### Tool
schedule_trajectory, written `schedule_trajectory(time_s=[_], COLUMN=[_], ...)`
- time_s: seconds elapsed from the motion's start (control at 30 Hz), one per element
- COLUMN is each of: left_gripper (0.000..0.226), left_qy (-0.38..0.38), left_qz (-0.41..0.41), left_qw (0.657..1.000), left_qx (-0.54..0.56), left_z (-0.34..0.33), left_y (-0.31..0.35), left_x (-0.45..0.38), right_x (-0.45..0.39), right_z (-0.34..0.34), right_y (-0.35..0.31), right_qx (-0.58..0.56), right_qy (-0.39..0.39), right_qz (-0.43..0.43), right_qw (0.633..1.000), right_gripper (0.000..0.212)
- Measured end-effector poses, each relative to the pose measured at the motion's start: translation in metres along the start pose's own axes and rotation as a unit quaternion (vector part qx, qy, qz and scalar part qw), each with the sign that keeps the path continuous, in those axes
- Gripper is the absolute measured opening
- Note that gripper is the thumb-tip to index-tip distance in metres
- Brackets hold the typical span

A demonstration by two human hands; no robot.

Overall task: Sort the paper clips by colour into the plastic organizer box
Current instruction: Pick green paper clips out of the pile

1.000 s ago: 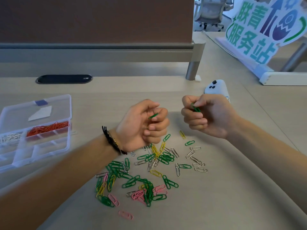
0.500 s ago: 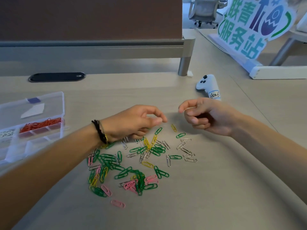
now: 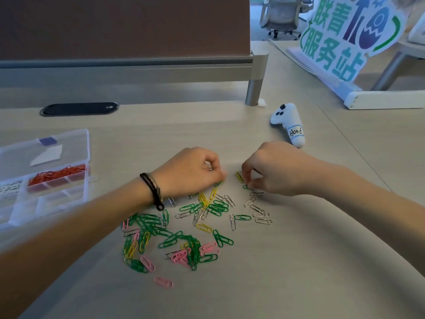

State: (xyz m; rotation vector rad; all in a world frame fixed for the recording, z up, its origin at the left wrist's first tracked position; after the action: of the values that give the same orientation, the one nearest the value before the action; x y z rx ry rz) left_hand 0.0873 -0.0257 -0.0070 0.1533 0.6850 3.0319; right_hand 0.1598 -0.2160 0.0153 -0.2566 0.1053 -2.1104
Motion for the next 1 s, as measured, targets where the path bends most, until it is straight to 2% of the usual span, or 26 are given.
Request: schedule_trajectory(time_s=[0.1,0.2,0.27,0.3,0.33,0.4,0.47,0.53,0.57,0.6,0.63,0.67,0.7,0.73,0.77,0.8,0.83,0.87,0.93,1.0], left_gripper=[0.021,0.018,0.008,0.002,0.006,0.012,0.013,0.01,0.009,0.01,0.01,0.009,0.008,0.005,0.005,0.01,0.016,0.021,0.025,0.028], left_qy=[0.038,0.059,0.056,0.047,0.04,0.027,0.034,0.048,0.057,0.056,0.04,0.013,-0.027,-0.082,-0.137,-0.181,-0.211,-0.229,-0.237,-0.216], left_qz=[-0.031,-0.053,-0.071,-0.085,-0.095,-0.117,-0.128,-0.126,-0.127,-0.117,-0.101,-0.077,-0.045,-0.018,0.0,0.014,0.022,0.022,0.024,0.031], left_qw=[0.984,0.943,0.911,0.897,0.883,0.86,0.845,0.855,0.882,0.924,0.969,0.997,0.981,0.928,0.857,0.795,0.757,0.74,0.738,0.774], left_qx=[-0.168,-0.323,-0.401,-0.432,-0.458,-0.496,-0.518,-0.501,-0.45,-0.361,-0.221,-0.026,0.188,0.364,0.497,0.578,0.618,0.632,0.632,0.594], left_z=[-0.005,-0.007,-0.007,-0.007,-0.007,-0.007,-0.009,-0.008,-0.007,-0.007,-0.006,-0.005,-0.003,-0.003,-0.003,-0.002,-0.002,-0.002,-0.001,0.002], left_y=[0.011,0.022,0.029,0.032,0.034,0.036,0.032,0.026,0.021,0.017,0.014,0.012,0.011,0.011,0.012,0.011,0.011,0.01,0.007,0.005], left_x=[0.008,0.007,0.004,0.003,0.002,0.002,0.0,0.0,-0.001,-0.001,-0.001,0.002,0.005,0.008,0.013,0.018,0.021,0.024,0.027,0.03], right_x=[-0.001,-0.004,-0.005,-0.006,-0.006,-0.005,-0.003,0.0,0.003,0.007,0.012,0.016,0.02,0.023,0.025,0.026,0.026,0.027,0.028,0.032], right_z=[0.005,0.007,0.006,0.005,0.003,-0.001,-0.005,-0.008,-0.009,-0.011,-0.012,-0.014,-0.016,-0.018,-0.019,-0.019,-0.018,-0.017,-0.016,-0.018], right_y=[-0.007,-0.008,-0.007,-0.007,-0.007,-0.003,0.004,0.008,0.008,0.006,0.005,0.002,0.001,0.0,-0.002,-0.004,-0.006,-0.01,-0.02,-0.031], right_qx=[0.122,0.215,0.238,0.236,0.227,0.154,-0.033,-0.23,-0.305,-0.365,-0.413,-0.457,-0.497,-0.526,-0.542,-0.543,-0.526,-0.486,-0.349,-0.179], right_qy=[-0.01,-0.015,-0.011,-0.007,0.0,0.026,0.046,0.044,0.035,0.021,0.006,-0.014,-0.036,-0.059,-0.076,-0.082,-0.075,-0.057,-0.01,0.008], right_qz=[0.023,0.021,0.021,0.019,0.014,-0.001,-0.024,-0.049,-0.057,-0.061,-0.064,-0.063,-0.059,-0.054,-0.051,-0.05,-0.053,-0.052,-0.026,0.007], right_qw=[0.992,0.976,0.971,0.971,0.974,0.988,0.998,0.971,0.95,0.929,0.909,0.887,0.865,0.847,0.836,0.834,0.845,0.871,0.937,0.984], right_gripper=[0.015,0.026,0.032,0.029,0.025,0.02,0.019,0.028,0.032,0.036,0.038,0.036,0.032,0.026,0.022,0.024,0.028,0.029,0.021,0.009])
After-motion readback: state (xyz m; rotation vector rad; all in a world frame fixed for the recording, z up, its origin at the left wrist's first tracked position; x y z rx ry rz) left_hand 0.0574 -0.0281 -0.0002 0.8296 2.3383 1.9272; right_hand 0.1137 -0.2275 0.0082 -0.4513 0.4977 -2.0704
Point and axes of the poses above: each hand's wrist, its own x-axis away from the middle knuckle, its own z-axis out of the back of the hand, y = z × x, the point moved 1 cm from there along -x, towards the middle knuckle, and after that the axes turned 9 degrees about -x, right-handed, at the moved point
